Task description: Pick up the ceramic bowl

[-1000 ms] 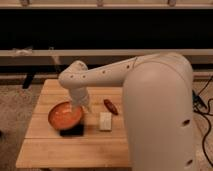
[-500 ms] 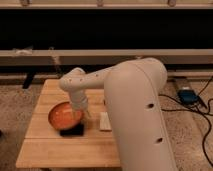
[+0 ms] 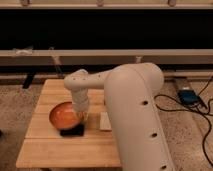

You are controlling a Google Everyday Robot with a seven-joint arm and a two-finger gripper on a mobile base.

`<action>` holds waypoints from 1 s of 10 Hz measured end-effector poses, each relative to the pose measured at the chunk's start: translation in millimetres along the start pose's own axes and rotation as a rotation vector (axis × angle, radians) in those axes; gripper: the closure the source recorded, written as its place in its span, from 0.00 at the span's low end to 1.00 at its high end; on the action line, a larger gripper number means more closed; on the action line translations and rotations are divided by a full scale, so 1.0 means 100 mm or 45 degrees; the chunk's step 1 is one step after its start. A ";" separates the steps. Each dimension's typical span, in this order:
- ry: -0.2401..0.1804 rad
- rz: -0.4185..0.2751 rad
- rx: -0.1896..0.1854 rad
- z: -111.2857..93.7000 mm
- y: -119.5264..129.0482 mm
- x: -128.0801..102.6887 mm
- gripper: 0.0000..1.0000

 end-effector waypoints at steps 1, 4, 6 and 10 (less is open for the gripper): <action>-0.005 0.007 -0.031 -0.04 -0.02 0.00 0.95; -0.088 0.035 -0.121 -0.38 -0.08 -0.02 1.00; -0.171 0.051 -0.163 -0.64 -0.08 -0.03 1.00; -0.301 0.023 -0.262 -1.13 0.01 -0.01 1.00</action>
